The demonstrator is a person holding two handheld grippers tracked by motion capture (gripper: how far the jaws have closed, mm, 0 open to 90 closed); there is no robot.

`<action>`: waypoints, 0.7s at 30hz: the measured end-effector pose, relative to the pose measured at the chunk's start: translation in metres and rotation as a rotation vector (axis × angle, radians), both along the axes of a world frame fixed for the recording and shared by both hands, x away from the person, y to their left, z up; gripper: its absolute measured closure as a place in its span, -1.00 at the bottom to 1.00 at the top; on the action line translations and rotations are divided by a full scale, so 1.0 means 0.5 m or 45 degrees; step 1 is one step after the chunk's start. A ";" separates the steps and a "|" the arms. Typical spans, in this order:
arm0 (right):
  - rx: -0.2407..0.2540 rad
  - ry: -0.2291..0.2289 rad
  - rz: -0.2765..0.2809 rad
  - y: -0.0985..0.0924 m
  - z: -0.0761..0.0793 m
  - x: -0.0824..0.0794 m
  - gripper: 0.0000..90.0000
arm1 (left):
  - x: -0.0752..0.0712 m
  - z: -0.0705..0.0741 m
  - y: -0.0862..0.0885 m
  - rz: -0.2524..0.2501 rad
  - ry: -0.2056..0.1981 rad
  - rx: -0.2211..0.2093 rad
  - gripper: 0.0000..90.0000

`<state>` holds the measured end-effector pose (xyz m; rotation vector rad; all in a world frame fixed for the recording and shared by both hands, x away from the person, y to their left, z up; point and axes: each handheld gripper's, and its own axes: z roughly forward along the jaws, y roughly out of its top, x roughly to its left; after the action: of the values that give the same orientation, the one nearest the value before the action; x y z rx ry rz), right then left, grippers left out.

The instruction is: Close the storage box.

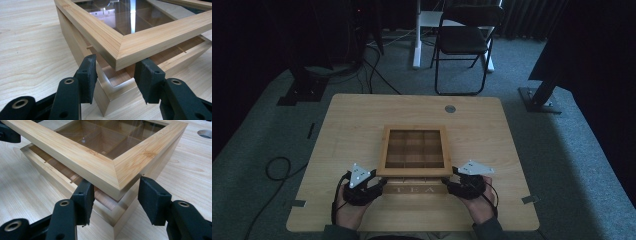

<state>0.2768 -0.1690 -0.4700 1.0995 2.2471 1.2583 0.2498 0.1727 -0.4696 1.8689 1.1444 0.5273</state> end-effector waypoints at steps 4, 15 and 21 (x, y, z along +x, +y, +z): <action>0.000 0.003 -0.002 -0.001 -0.003 -0.002 0.03 | -0.002 -0.003 -0.002 0.007 0.000 0.000 0.18; 0.000 0.011 -0.002 -0.003 -0.010 -0.007 0.03 | -0.007 -0.010 -0.005 0.004 0.005 0.004 0.18; -0.005 0.016 -0.003 -0.003 -0.013 -0.009 0.03 | -0.011 -0.014 -0.008 0.006 -0.001 0.026 0.18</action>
<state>0.2722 -0.1707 -0.4764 1.1114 2.2559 1.2493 0.2443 0.1689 -0.4765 1.8839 1.1468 0.5445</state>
